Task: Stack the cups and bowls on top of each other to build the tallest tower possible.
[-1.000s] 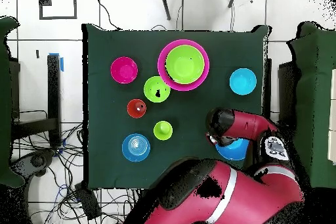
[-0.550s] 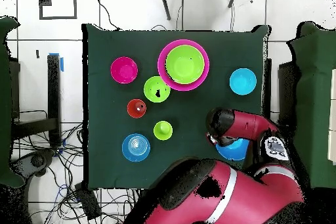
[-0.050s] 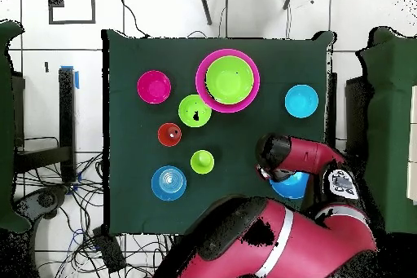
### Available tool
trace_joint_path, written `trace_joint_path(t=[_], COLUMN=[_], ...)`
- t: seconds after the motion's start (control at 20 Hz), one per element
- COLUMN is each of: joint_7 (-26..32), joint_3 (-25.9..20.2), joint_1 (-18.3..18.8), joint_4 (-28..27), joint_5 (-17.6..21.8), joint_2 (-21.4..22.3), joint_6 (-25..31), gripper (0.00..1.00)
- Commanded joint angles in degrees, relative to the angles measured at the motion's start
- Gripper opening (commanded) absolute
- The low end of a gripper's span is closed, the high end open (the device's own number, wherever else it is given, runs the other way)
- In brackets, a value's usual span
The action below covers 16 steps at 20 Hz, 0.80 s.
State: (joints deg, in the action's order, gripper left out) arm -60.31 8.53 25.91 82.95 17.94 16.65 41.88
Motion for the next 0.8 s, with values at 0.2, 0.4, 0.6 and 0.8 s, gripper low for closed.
trace_joint_path(t=[0.2, 0.4, 0.6, 0.8], joint_7=[-6.44, -6.27, -6.88, -8.22], joint_3=[-3.17, -2.85, -2.15, -1.28], joint_1=[-2.12, -2.61, -2.95, -4.13], joint_4=[-4.11, -5.15, -4.83, -3.37], joint_5=[1.51, 0.92, 0.67, -0.02], joint_2=[-2.17, -2.77, -2.62, -0.65], joint_6=[-0.82, 0.83, 1.07, 1.92], gripper=[0.00, 0.00, 0.00, 0.00])
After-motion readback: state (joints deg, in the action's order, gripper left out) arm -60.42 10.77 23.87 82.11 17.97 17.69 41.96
